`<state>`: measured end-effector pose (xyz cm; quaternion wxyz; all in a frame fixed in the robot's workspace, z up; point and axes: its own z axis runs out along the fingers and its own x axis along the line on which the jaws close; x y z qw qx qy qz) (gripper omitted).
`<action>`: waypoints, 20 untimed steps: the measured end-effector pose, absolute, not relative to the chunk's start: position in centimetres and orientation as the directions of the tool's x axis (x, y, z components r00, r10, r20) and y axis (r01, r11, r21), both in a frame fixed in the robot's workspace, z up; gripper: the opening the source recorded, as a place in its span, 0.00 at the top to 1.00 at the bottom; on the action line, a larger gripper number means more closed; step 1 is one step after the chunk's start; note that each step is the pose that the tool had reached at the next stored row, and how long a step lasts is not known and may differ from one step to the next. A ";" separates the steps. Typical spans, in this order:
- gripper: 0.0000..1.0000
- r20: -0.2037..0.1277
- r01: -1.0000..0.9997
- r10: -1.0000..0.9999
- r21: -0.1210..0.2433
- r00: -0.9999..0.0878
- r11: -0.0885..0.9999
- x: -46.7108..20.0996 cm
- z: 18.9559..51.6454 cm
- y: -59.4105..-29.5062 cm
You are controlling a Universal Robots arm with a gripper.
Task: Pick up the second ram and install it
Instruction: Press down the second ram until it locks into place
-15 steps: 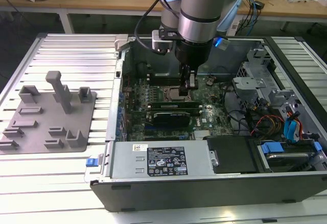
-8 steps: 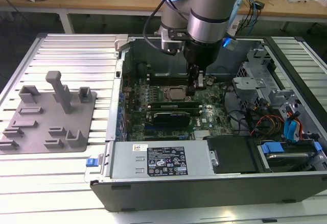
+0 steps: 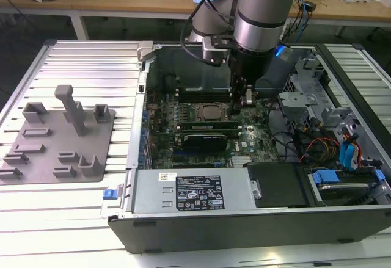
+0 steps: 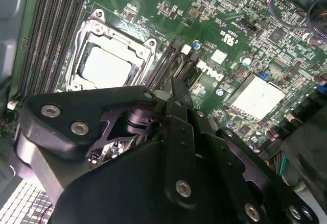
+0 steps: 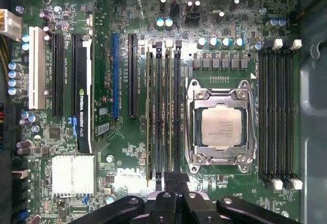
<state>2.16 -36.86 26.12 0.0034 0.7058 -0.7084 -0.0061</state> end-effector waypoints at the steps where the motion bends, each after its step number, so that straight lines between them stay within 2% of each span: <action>1: 0.92 -0.004 -1.000 -1.000 0.009 -0.004 0.003 2.2 25.7 -36.9; 10: 0.92 -0.004 -0.999 -0.999 0.009 -0.037 0.037 2.5 23.8 -36.8; 20: 0.92 -0.004 -0.999 -0.999 0.009 -0.037 0.037 2.6 23.2 -36.8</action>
